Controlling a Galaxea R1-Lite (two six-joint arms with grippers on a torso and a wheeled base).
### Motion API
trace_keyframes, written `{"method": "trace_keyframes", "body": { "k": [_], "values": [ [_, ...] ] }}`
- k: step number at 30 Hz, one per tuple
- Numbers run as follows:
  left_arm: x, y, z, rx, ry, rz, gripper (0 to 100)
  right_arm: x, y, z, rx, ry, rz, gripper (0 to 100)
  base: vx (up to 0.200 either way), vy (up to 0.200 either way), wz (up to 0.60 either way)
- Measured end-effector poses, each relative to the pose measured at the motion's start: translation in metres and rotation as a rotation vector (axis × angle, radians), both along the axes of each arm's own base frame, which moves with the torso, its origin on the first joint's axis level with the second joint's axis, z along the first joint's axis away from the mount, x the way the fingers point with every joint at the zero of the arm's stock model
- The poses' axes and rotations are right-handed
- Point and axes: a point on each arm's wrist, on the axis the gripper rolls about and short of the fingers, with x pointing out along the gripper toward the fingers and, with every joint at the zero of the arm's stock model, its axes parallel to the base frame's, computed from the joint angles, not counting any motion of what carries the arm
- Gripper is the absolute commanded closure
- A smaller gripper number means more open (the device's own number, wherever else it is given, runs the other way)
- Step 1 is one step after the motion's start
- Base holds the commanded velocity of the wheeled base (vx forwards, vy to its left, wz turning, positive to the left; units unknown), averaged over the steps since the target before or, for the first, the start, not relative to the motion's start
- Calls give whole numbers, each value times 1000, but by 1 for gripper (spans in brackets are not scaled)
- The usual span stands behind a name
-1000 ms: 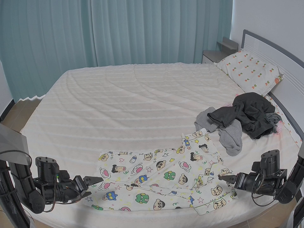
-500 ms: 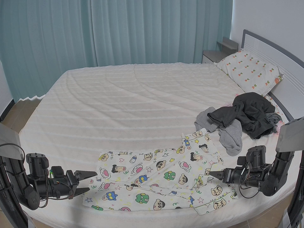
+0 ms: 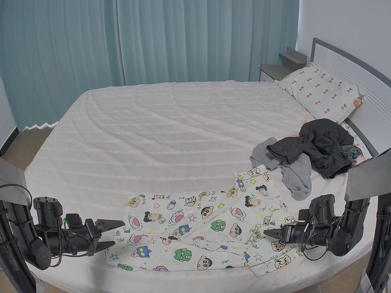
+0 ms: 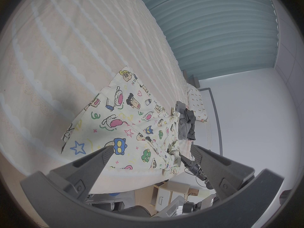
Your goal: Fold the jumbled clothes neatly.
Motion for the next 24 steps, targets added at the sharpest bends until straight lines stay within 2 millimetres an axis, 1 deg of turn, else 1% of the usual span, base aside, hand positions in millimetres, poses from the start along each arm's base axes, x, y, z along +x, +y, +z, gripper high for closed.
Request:
{"method": "trace_keyframes", "body": {
  "k": [5, 11, 18, 24],
  "values": [
    [0, 0, 0, 1, 0, -1, 0, 4, 1, -5, -3, 2, -3, 100, 0, 0, 0],
    [0, 0, 0, 2, -1, -2, 0, 6, -4, -7, -8, 8, -27, 100, 0, 0, 0],
    [0, 0, 0, 2, 0, -2, 0, 12, -13, -3, 2, -36, -83, 100, 0, 0, 0],
    [0, 0, 0, 3, 0, -1, 0, 14, -20, -2, 9, -40, -138, 100, 0, 0, 0]
  ]
}}
